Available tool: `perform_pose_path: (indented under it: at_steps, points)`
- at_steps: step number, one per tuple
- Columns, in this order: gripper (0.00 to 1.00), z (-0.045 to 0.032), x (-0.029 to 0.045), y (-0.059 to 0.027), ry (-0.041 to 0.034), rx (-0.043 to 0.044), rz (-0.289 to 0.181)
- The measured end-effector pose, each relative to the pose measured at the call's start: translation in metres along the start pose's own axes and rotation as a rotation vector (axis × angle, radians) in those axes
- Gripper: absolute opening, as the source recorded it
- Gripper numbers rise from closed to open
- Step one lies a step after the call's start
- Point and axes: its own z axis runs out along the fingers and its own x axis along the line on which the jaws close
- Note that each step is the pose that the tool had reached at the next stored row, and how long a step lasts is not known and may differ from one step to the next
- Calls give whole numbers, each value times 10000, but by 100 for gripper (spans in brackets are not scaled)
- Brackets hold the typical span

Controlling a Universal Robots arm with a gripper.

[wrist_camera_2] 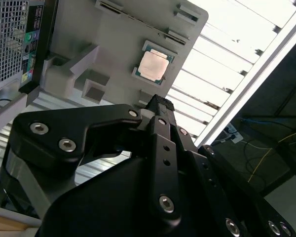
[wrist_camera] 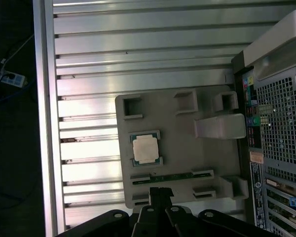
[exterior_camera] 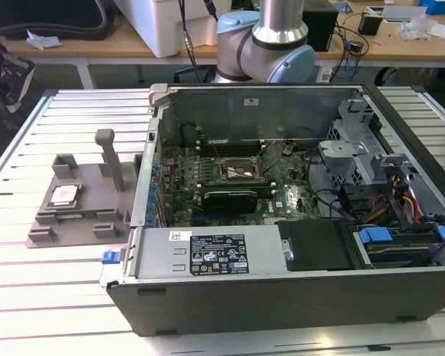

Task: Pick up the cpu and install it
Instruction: 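Pick up the cpu and move it towards the insertion slot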

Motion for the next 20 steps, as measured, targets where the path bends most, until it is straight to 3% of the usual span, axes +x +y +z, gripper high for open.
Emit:
perform_pose_path:
  at_steps: [4,5,6,10,12,13,14,16,17,18,20]
  points:
    - [11,0,1,0,0,0,0]
    - [17,0,1,0,0,0,0]
    - [17,0,1,0,0,0,0]
    - [47,0,1,0,0,0,0]
    - [47,0,2,0,0,0,0]
    - [66,0,2,0,0,1,0]
    - [66,0,2,0,0,1,0]
    - [66,-1,3,3,-19,340,-46]
    - [66,-1,3,3,-27,460,-88]
    - [66,1,3,2,-31,543,-300]
    - [66,1,2,3,-26,539,-538]
